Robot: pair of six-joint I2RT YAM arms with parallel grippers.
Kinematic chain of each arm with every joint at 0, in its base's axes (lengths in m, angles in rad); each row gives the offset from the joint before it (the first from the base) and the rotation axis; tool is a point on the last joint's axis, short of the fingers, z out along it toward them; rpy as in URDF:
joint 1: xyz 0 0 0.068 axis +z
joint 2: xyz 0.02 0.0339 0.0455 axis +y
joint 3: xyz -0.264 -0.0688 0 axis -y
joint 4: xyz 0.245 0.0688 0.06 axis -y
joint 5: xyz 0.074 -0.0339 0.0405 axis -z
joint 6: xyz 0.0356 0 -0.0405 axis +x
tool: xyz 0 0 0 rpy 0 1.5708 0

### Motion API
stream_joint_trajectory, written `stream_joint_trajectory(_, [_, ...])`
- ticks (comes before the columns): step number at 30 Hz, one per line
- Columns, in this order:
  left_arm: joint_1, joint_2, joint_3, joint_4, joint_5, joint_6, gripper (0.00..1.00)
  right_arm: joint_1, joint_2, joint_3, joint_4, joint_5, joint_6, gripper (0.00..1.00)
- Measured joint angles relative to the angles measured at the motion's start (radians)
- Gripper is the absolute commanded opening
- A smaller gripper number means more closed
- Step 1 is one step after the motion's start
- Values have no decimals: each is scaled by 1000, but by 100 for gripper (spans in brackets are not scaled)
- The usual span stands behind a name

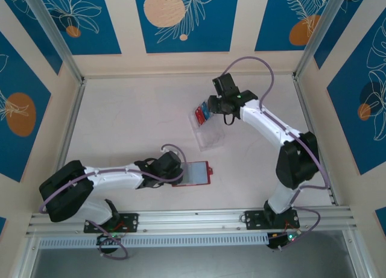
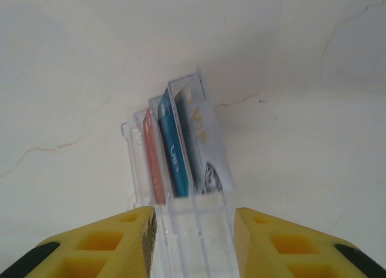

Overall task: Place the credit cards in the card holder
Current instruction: Pick up the credit card from the storage box.

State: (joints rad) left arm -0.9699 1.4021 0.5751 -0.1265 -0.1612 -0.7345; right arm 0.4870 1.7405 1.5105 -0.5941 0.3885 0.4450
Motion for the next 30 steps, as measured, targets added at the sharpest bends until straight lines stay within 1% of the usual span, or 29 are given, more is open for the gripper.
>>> stream_joint_trajectory(3, [-2,0,-8,17,0,-3,44,-14,72,79,-25,0,-35,39])
stream_joint_trajectory(7, [-3,0,-14,31,0,-14,44,-40,147,166,-55,-11,-71,34])
stream_joint_trajectory(10, [-4,0,-15,35,0,-16,44,-59,190,212,-73,-23,-87,34])
stream_joint_trajectory(18, [-4,0,-16,37,0,-18,44,-81,261,249,-106,-83,-109,33])
stream_joint_trajectory(27, [-4,0,-16,37,0,-18,44,-81,282,251,-110,-155,-129,18])
stream_joint_trajectory(30, [-4,0,-16,37,0,-18,44,-81,282,251,-111,-164,-132,16])
